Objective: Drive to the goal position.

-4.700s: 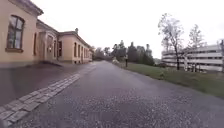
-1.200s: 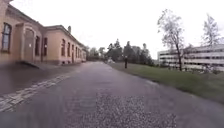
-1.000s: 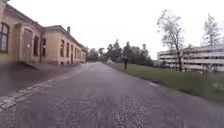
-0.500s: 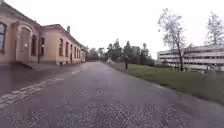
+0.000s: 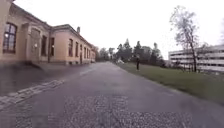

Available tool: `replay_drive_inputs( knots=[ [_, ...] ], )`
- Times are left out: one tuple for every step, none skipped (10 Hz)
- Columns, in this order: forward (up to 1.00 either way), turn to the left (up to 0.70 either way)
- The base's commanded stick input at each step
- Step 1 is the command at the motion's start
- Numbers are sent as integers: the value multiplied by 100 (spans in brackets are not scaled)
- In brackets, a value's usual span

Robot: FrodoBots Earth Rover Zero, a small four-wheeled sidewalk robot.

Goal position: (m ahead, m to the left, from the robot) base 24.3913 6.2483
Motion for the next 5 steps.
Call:
replay_drive_inputs(
  knots=[
    [100, 0],
    [100, 0],
    [100, 0],
    [100, 0],
    [100, 0]
  ],
)
